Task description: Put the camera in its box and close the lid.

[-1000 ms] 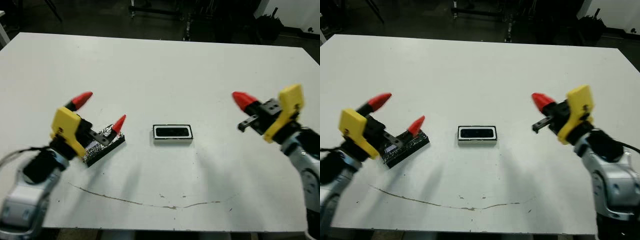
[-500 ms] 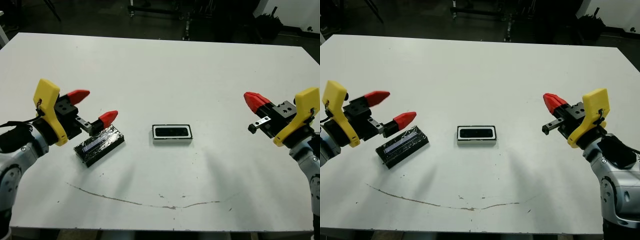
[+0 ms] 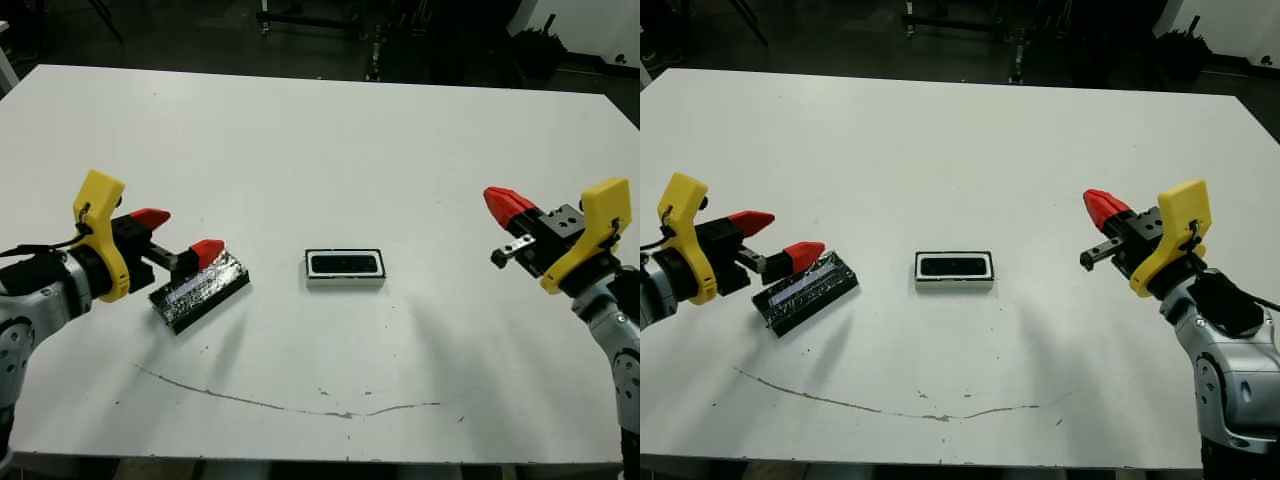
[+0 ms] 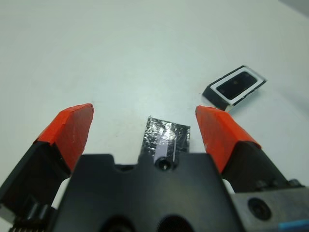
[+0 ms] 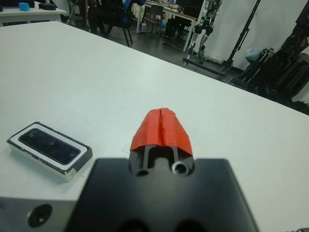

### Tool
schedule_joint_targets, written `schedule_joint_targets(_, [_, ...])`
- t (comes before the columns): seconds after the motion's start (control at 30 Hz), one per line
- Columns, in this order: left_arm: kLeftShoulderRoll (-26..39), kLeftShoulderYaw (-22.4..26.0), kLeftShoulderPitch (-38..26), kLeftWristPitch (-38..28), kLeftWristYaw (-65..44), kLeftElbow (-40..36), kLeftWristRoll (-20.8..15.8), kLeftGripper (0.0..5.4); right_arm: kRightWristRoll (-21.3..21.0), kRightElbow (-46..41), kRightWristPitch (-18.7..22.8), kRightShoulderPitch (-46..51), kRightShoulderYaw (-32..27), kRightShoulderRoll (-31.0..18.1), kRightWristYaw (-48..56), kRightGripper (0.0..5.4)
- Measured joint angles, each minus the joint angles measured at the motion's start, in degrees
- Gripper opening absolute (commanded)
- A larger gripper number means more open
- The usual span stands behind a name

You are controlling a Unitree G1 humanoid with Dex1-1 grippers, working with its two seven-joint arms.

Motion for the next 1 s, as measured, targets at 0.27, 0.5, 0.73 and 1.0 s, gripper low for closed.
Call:
schedule_joint_targets(0.27, [1.35, -2.98, -0.02, 0.92, 0.28, 0.45, 2.6, 5.4, 0.37, 0.08, 0.02, 0.0, 0.12, 0.0, -0.29, 0.02])
schedule_joint_targets(0.5, [1.89, -4.56, -0.06, 2.34, -0.32, 2.29, 2.9, 5.4, 0.48, -0.23, 0.04, 0.35, 0.12, -0.02, -0.64, 0.02])
schedule_joint_targets(0.73, [2.48, -5.43, -0.08, 4.86, -0.6, 2.32, 3.26, 5.4, 0.16, -0.74, 0.11, 0.69, 0.23, -0.06, -1.2, 0.02])
schedule_joint_targets(1.0, [2.48, -6.08, -0.08, 5.74, -1.13, 2.16, 3.36, 5.4, 0.09, -0.73, 0.09, 1.18, 0.26, -0.06, -1.21, 0.02])
